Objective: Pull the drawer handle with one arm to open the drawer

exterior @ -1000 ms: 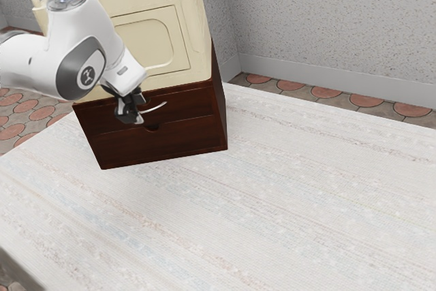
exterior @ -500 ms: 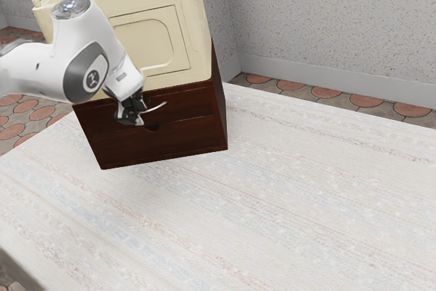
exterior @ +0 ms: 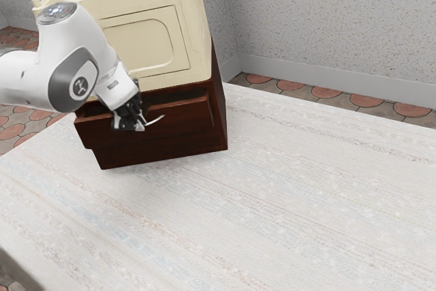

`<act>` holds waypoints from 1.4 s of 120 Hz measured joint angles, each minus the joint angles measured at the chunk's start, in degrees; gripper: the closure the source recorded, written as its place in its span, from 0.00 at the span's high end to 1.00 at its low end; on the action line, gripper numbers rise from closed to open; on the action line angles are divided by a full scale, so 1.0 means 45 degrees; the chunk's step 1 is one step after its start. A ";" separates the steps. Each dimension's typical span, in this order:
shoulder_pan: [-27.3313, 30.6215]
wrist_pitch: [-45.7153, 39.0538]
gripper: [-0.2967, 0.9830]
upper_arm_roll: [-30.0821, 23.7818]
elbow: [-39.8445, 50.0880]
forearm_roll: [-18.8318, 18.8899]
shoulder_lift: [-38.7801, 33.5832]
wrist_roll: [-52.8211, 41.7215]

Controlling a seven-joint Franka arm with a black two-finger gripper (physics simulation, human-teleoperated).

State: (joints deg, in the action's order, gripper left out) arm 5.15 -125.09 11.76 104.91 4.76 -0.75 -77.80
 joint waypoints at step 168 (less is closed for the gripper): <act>-0.1331 -0.0034 0.33 -0.0003 0.4816 -0.0019 -0.4591 -0.0078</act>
State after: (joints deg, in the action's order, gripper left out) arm -0.84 -125.25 11.74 126.59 4.67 -21.41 -78.15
